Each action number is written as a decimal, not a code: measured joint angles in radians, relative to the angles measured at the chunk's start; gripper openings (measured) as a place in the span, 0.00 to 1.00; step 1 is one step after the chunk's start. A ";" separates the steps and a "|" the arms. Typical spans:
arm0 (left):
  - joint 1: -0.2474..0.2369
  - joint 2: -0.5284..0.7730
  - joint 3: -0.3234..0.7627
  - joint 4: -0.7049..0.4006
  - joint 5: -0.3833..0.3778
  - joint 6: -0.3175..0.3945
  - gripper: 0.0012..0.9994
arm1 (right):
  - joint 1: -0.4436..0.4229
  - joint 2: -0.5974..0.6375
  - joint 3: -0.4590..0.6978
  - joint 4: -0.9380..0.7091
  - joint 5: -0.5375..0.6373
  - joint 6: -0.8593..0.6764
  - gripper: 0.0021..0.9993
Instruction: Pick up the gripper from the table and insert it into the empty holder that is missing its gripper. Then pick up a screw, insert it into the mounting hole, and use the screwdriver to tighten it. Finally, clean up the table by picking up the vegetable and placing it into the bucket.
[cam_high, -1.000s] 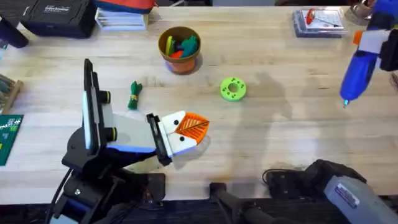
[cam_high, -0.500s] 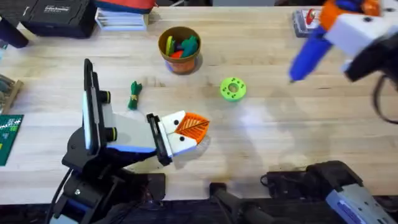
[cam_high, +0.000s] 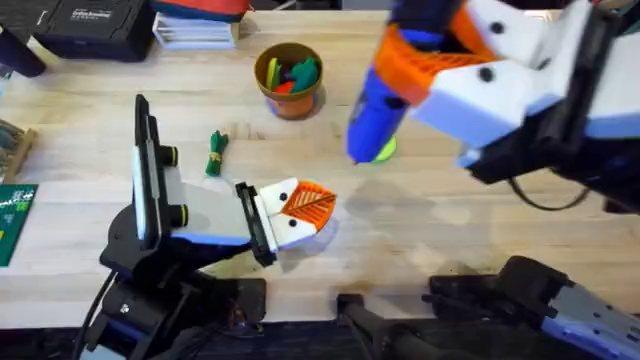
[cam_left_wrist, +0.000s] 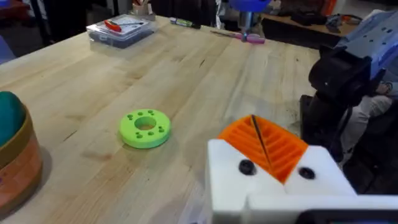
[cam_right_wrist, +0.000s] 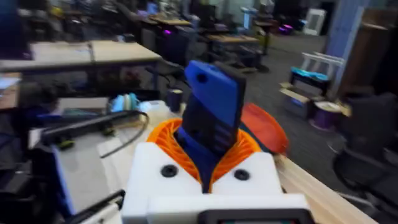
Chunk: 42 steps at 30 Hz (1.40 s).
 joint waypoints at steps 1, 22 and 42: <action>0.000 0.000 0.000 0.000 0.000 0.000 0.00 | 0.023 0.020 0.000 0.030 -0.001 0.001 0.02; 0.000 0.000 0.000 0.000 0.000 0.000 0.00 | 0.201 0.319 0.000 0.292 -0.001 0.008 0.02; 0.000 0.000 0.000 0.000 0.000 0.000 0.00 | 0.223 0.343 0.000 0.311 -0.002 0.008 0.02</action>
